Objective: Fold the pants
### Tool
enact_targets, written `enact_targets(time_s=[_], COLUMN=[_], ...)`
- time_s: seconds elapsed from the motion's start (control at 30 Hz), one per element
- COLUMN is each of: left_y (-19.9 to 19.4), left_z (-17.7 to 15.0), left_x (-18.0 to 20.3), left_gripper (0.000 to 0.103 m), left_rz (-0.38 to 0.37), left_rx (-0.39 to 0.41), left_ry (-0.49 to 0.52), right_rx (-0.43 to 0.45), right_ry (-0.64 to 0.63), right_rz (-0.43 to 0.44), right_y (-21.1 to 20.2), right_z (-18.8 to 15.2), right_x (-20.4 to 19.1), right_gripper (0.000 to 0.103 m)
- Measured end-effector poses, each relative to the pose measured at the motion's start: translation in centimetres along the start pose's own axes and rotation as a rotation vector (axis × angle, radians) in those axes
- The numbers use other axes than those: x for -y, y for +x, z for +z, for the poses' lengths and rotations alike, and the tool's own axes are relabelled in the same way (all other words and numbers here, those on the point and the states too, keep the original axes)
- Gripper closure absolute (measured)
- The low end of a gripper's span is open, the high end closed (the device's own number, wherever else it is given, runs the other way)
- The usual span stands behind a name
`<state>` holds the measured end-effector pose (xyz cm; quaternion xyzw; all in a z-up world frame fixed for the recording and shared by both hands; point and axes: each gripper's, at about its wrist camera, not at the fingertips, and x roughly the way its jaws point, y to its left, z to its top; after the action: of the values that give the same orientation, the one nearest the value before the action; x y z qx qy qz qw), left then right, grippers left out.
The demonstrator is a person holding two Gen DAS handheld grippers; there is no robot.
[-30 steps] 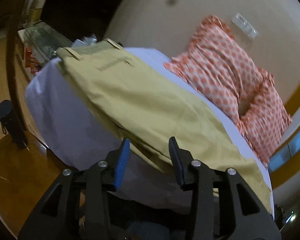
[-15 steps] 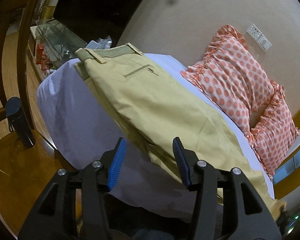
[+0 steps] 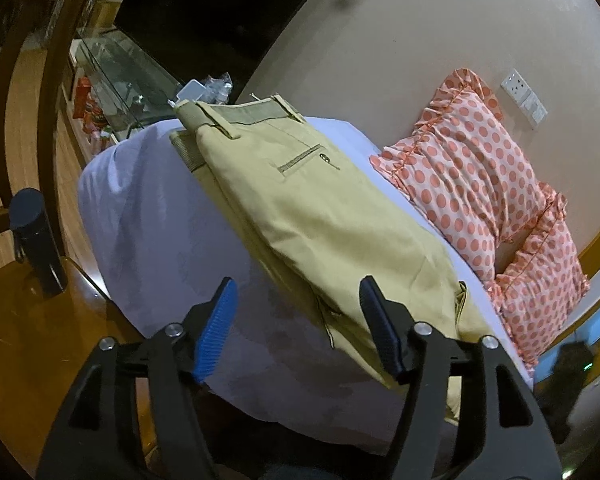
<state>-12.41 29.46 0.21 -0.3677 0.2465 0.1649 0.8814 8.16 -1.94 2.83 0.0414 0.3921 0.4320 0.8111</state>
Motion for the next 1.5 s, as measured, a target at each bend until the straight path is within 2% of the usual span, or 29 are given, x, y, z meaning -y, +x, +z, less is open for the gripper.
enact_targets(time_s=[0.03, 0.07, 0.1, 0.17, 0.23, 0.4, 0.5, 0.6, 0.73, 0.83, 0.93, 1.0, 1.07, 1.13, 1.2, 1.23, 1.3, 1.33, 1.4, 1.5], left_y=[0.1, 0.2, 0.3, 0.7, 1.4, 3.0, 4.3, 4.9, 4.3, 3.6, 4.1, 4.9, 5.8, 6.5, 7.0, 6.9, 5.7, 5.3, 4.0, 2.6], left_z=[0.3, 0.6, 1.0, 1.9, 2.8, 4.5, 4.7, 4.5, 4.7, 5.2, 6.1, 6.7, 7.5, 8.3, 9.0, 9.4, 10.0, 10.0, 9.3, 5.4], left_x=[-0.3, -0.7, -1.1, -1.6, -2.5, -4.2, -4.5, -3.8, -2.5, -2.0, -1.3, -1.7, -2.7, -3.2, -2.2, -0.5, 4.8, 7.0, 14.5, 23.9], left_gripper=[0.037, 0.037, 0.036, 0.036, 0.037, 0.038, 0.038, 0.038, 0.038, 0.042, 0.043, 0.049, 0.062, 0.088, 0.093, 0.095, 0.096, 0.096, 0.096, 0.096], left_rz=[-0.013, -0.023, -0.027, -0.018, -0.017, -0.04, -0.073, -0.078, -0.066, -0.103, -0.087, -0.066, -0.036, -0.009, 0.042, 0.091, 0.131, 0.123, 0.073, -0.036], left_rx=[-0.003, 0.0, 0.003, 0.02, 0.021, 0.004, -0.05, -0.069, -0.052, -0.035, -0.045, -0.054, -0.056, -0.046, -0.054, -0.048, 0.006, 0.018, 0.044, 0.07], left_ry=[-0.014, -0.03, -0.041, -0.063, -0.109, -0.217, -0.263, -0.262, -0.244, -0.242, -0.214, -0.226, -0.259, -0.263, -0.206, -0.147, 0.037, 0.097, 0.286, 0.544], right_rx=[0.021, 0.054, 0.082, 0.168, 0.207, 0.216, 0.203, 0.19, 0.187, 0.191, 0.192, 0.192, 0.193, 0.206, 0.227, 0.241, 0.279, 0.308, 0.36, 0.449], right_ry=[0.006, 0.019, 0.026, 0.031, 0.033, 0.049, 0.053, 0.051, 0.058, 0.076, 0.105, 0.121, 0.126, 0.127, 0.128, 0.128, 0.128, 0.136, 0.161, 0.226], right_rz=[0.025, 0.029, 0.024, 0.021, 0.012, 0.026, 0.038, 0.044, 0.044, 0.04, 0.046, 0.054, 0.058, 0.055, 0.049, 0.042, 0.018, -0.001, -0.039, -0.126], right_y=[-0.4, -1.4, -2.1, -4.0, -5.6, -5.9, -5.6, -5.2, -5.1, -5.1, -5.0, -5.0, -5.2, -5.8, -6.9, -7.5, -9.0, -10.2, -12.4, -16.4], right_z=[-0.4, -0.6, -0.6, -0.5, -0.4, -0.1, -0.4, -0.5, -0.6, -0.7, -0.9, -1.0, -1.2, -1.4, -1.5, -1.5, -1.6, -1.8, -2.1, -3.2], right_x=[0.0, 0.3, 0.4, 0.2, 0.7, 0.7, 0.6, 0.3, 0.5, 1.1, 1.7, 2.1, 2.4, 2.7, 3.1, 3.3, 3.9, 4.5, 5.7, 8.3], right_gripper=[0.043, 0.03, 0.013, 0.012, 0.012, 0.012, 0.012, 0.012, 0.011, 0.01, 0.01, 0.01, 0.01, 0.01, 0.01, 0.01, 0.01, 0.01, 0.01, 0.01])
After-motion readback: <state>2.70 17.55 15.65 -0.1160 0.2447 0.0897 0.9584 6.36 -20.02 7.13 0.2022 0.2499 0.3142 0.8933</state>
